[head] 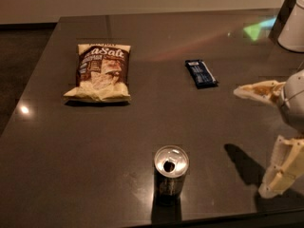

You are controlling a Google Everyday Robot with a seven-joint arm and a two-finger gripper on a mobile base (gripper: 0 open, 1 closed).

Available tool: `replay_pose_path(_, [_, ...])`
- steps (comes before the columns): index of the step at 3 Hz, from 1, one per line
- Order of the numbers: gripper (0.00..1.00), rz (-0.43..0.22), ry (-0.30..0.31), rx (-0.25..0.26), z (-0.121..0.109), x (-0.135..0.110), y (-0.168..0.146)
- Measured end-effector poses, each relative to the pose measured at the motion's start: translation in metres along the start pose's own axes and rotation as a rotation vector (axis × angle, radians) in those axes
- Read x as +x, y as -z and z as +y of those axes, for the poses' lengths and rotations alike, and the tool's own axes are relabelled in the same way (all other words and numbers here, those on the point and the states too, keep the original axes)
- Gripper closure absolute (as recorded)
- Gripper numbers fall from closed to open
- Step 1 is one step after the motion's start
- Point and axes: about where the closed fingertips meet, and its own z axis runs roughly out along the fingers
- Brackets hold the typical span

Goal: Knock redbull can over

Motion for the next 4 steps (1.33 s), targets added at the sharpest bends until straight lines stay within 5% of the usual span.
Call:
replay_pose_path(2, [0.00,-0.213,0.042,-0.094,0.038,-0.046,-0.041])
replay_pose_path(4, [0.00,-0.329,-0.011,-0.116,0.049,-0.085,-0.066])
